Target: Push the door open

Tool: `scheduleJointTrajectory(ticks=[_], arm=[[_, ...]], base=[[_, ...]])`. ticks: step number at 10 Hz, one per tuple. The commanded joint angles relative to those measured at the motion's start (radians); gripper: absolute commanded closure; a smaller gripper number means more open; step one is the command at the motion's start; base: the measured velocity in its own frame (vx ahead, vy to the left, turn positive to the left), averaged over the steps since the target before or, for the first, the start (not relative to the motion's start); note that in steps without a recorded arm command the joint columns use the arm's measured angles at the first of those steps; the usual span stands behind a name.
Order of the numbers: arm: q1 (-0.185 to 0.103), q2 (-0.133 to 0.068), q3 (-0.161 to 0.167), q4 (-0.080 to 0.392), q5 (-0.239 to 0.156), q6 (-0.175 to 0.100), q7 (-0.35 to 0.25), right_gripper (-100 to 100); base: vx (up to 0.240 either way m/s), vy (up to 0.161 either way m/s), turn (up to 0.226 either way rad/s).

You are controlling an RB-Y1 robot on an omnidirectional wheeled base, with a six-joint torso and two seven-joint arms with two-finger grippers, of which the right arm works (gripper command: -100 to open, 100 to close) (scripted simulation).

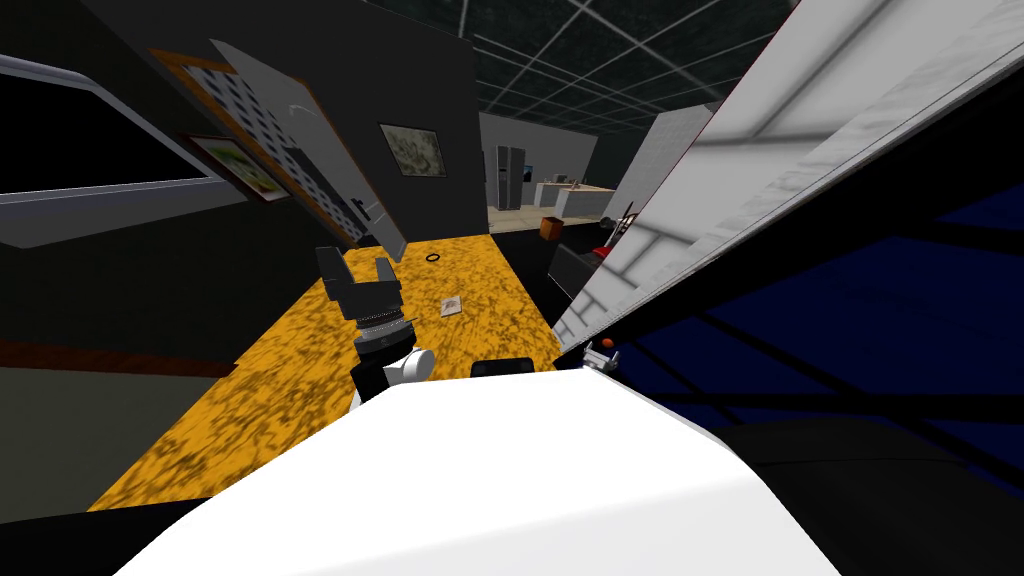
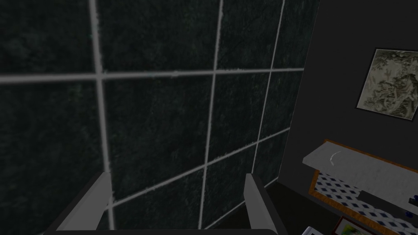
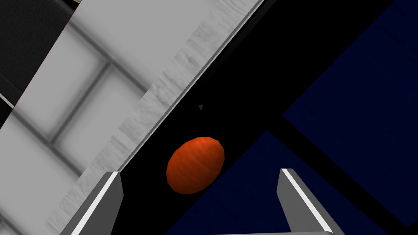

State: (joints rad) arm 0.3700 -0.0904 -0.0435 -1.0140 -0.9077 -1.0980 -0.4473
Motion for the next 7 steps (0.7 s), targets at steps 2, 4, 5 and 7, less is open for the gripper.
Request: scheduleJointTrajectory(ticks=[2,4,5,7], arm=[[-0.002,0.005,0.019,-0.008,-0.037,-0.017,-0.067,-100],[-0.002,0.009,0.031,-0.014,-0.062,-0.027,-0.107,-100],[-0.002,0.012,0.043,-0.021,-0.087,-0.037,-0.147,-100],[-0.003,0.016,0.056,-0.027,-0.111,-0.047,-0.187,-100]], base=[[-0.036,0.025,0.026],[-0.030,0.018,0.018],[-0.031,0.022,0.024],[-0.035,0.031,0.027]])
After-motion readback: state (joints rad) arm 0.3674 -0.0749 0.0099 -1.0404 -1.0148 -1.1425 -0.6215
